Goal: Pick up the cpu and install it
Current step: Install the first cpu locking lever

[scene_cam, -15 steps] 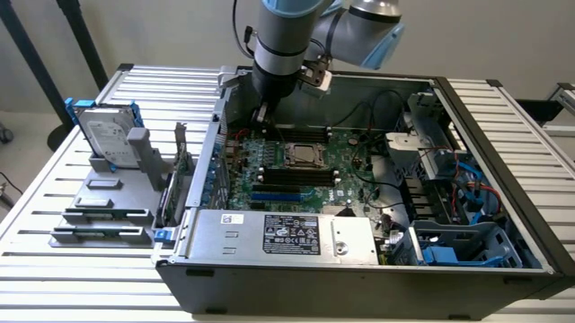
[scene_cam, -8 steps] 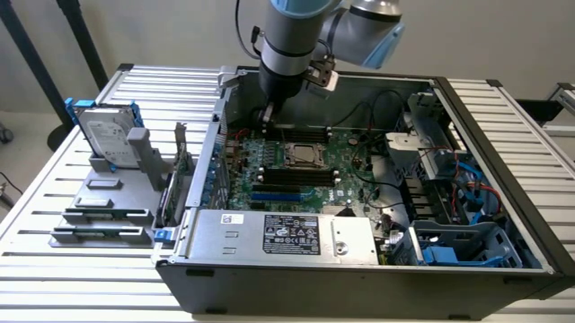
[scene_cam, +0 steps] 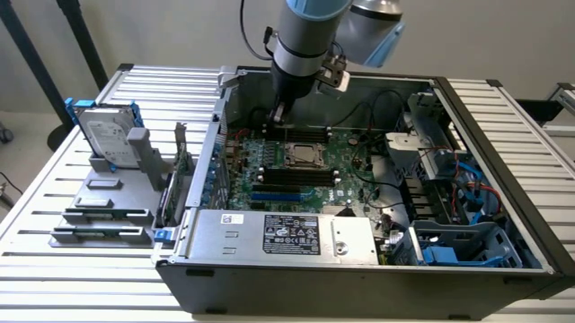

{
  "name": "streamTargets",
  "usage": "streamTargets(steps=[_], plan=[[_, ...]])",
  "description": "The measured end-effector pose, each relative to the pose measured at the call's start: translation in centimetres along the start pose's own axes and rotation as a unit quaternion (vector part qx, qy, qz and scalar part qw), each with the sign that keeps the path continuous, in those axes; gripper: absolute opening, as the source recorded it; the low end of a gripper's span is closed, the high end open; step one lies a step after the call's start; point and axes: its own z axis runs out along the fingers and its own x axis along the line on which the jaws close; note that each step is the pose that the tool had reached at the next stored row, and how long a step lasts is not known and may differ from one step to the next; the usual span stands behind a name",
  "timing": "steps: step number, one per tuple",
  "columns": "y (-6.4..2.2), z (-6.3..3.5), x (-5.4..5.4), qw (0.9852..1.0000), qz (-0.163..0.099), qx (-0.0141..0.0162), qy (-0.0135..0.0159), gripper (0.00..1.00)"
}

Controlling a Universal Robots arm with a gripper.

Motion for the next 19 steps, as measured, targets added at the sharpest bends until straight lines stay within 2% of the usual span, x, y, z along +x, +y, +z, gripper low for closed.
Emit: streamTargets(steps=[6, 13, 17, 19], plan=[[0.76, -0.13, 0.2, 1.0, 0.0, 0.0011, 0.0031, 0.11], [0.84, 0.09, 0.1, 1.0, 0.004, -0.0004, 0.0043, 0.11], [0.95, 0.69, -0.1, 1.0, 0.007, -0.0033, 0.0049, 0.11], [0.97, 0.91, -0.2, 0.9999, 0.01, -0.0072, 0.0065, 0.11]])
